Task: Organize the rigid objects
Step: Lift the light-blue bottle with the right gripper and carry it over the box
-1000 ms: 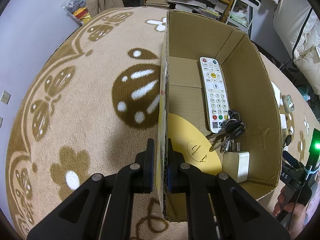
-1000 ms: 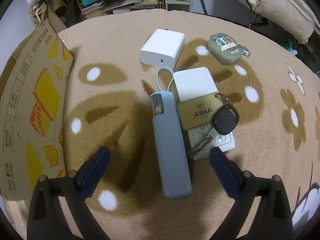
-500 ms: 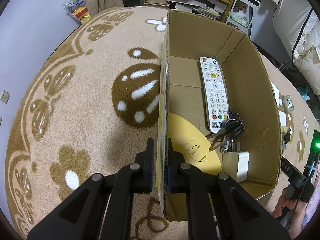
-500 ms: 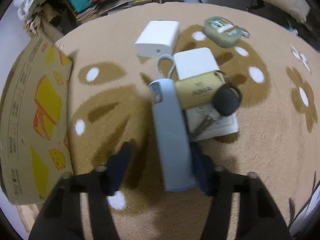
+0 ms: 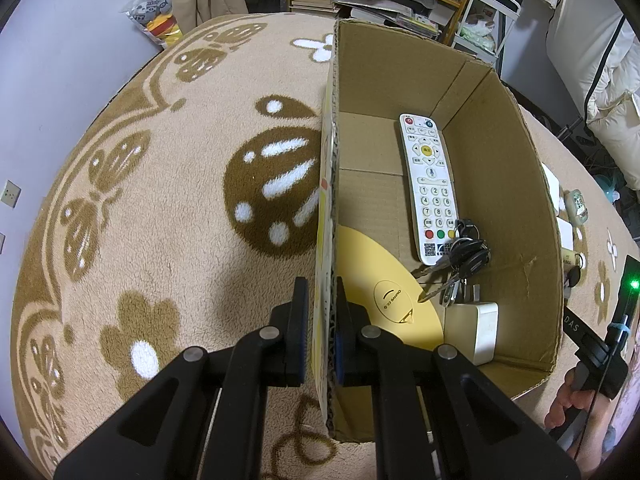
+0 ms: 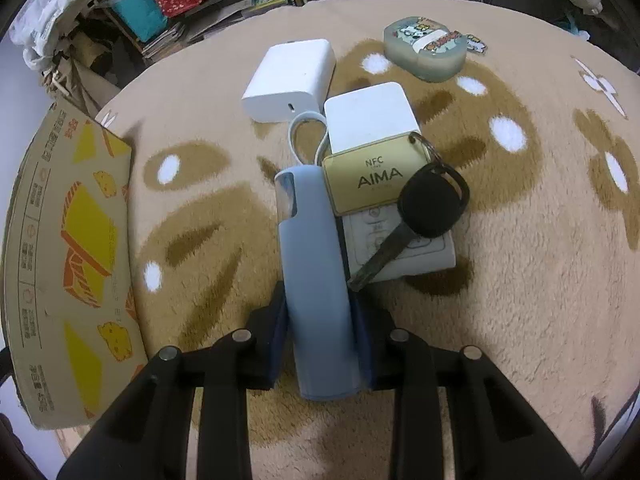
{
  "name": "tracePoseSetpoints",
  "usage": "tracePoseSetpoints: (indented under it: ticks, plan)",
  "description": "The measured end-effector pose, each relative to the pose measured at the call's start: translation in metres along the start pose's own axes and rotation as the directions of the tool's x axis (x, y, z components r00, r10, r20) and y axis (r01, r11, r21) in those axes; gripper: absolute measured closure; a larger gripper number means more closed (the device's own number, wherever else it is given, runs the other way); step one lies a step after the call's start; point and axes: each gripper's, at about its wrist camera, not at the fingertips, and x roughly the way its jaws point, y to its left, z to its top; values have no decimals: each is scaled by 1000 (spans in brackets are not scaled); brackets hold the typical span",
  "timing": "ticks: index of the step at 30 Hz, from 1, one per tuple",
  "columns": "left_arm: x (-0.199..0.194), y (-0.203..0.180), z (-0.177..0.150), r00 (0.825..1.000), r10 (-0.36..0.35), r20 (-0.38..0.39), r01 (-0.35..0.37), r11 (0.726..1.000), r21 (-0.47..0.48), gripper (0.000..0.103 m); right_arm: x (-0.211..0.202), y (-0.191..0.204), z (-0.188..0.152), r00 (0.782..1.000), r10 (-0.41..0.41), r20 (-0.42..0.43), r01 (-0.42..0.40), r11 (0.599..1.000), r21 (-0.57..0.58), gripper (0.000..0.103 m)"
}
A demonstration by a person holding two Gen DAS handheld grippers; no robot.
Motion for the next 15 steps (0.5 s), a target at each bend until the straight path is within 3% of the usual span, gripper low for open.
tracePoseSetpoints:
  ticks: [3, 6, 11, 15]
  plan:
    - [0, 0, 0, 1000, -2, -1, 2, 1000, -2, 93, -6, 9, -2, 999, -24, 25, 25, 999, -36, 73]
    - [0, 0, 0, 1000, -1, -1, 1, 1000, -2, 93, -27, 13, -7, 994, 54, 99, -52, 998, -20, 74]
    - [0, 1, 0, 1000, -1, 0, 1, 1000, 0, 93, -62, 39, -4, 971, 106, 215, -88, 992, -92, 74]
    - [0, 1, -1, 1000, -2, 0, 2, 1000, 0, 93, -76, 48, 1, 959, 148, 240, -125, 986, -106, 74]
